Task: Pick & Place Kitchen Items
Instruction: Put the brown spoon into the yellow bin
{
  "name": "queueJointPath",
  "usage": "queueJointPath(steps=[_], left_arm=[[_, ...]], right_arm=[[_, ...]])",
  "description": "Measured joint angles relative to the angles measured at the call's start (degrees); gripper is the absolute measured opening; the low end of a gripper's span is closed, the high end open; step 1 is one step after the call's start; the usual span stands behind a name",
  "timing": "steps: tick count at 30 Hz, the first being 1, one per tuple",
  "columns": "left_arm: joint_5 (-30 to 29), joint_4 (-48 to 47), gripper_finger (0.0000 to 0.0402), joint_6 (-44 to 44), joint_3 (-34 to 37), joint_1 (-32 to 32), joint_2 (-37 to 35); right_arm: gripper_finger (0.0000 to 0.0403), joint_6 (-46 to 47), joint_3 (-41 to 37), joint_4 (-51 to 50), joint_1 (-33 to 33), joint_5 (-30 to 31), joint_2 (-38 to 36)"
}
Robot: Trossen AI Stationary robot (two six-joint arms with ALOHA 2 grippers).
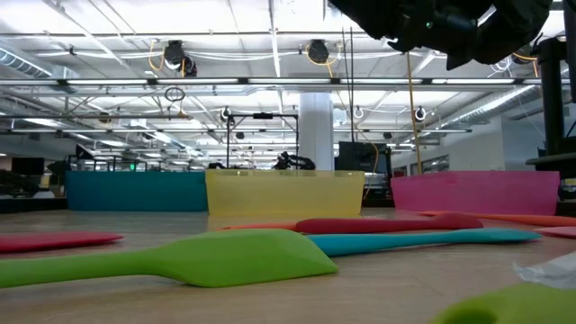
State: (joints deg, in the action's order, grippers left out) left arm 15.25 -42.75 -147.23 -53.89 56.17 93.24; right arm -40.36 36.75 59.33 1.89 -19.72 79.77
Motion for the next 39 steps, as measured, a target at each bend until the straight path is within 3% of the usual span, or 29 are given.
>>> queueJointPath(steps=[10, 18, 28, 39], left_arm=[[-0.60, 2.68, 0.0102, -0.52, -0.05, 0.87, 4.94], [-9.19, -0.07, 0.0102, 2.92, -0.17, 0.72, 4.93], [-13.93, -3.11, 0.0102, 1.44, 0.14, -1.78, 3.83], [-13.36, 0.73, 0.0102, 4.23, 0.16, -5.24, -0.26]], right_arm=[[0.0187, 2.17, 0.00, 0.02, -0.13, 0.04, 0.00], [0.0185, 2.32, 0.00, 0.48, -0.11, 0.06, 0.00], [0.0185, 2.06, 0.00, 0.66, -0.11, 0.04, 0.00], [0.0183, 2.14, 0.00, 0.58, -0.11, 0.06, 0.00]])
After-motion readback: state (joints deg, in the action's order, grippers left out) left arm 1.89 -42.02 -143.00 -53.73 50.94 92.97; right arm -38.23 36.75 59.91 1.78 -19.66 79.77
